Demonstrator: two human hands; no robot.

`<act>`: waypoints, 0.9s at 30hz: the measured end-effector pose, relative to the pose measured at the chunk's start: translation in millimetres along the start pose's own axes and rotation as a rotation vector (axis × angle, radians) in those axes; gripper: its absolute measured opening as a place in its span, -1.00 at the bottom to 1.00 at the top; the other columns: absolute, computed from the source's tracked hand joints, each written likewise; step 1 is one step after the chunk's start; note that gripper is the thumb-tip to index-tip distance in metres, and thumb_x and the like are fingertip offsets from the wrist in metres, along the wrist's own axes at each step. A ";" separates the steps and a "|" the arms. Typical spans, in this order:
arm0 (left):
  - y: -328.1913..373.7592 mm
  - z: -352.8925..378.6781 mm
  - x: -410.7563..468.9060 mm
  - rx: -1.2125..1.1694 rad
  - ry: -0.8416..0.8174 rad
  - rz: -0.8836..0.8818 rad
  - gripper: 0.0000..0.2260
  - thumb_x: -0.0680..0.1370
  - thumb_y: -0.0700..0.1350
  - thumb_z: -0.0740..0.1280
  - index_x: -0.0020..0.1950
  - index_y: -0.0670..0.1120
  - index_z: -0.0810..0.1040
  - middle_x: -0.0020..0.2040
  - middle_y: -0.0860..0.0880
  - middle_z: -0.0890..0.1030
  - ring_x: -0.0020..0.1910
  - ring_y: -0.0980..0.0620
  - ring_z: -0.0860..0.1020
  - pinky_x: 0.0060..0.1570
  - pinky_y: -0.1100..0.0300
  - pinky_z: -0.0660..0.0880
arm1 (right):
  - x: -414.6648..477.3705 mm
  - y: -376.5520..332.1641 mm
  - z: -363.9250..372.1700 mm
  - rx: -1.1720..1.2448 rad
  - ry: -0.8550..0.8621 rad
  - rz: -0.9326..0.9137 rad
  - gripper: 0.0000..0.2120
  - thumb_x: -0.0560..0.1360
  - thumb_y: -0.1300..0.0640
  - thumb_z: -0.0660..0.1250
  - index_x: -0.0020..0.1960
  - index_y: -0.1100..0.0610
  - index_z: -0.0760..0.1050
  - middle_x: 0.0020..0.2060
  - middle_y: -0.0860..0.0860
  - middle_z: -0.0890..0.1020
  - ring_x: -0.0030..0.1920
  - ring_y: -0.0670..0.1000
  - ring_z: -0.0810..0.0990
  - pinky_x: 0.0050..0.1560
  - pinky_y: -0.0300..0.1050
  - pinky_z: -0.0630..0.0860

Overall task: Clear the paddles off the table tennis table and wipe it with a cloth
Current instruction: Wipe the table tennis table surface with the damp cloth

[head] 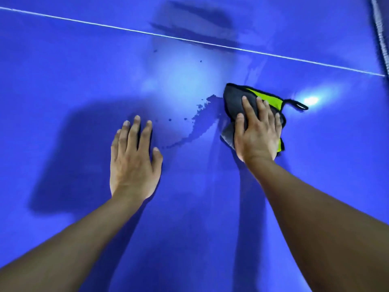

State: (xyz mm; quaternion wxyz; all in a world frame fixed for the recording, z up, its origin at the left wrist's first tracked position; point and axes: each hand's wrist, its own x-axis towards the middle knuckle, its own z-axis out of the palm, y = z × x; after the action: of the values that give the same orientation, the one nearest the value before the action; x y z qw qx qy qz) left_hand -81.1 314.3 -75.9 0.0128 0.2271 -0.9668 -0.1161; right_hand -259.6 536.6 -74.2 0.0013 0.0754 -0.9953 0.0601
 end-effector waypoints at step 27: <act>0.8 1.1 7.2 0.024 0.004 -0.020 -0.45 0.60 0.04 0.02 0.60 -0.06 0.17 0.63 -0.10 0.15 0.61 -0.14 0.07 0.57 -0.08 0.04 | 80.0 -55.4 0.3 0.050 0.033 -0.369 -0.49 0.66 -0.15 -0.02 0.57 -0.11 0.31 0.57 0.00 0.32 0.57 0.05 0.25 0.58 0.08 0.09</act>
State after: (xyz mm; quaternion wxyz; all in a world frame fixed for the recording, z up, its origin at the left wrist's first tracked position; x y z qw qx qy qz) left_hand -88.0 312.0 -77.0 0.0110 0.2371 -0.9658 -0.1040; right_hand -330.4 470.2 -66.9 0.0266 0.2555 -0.9627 0.0846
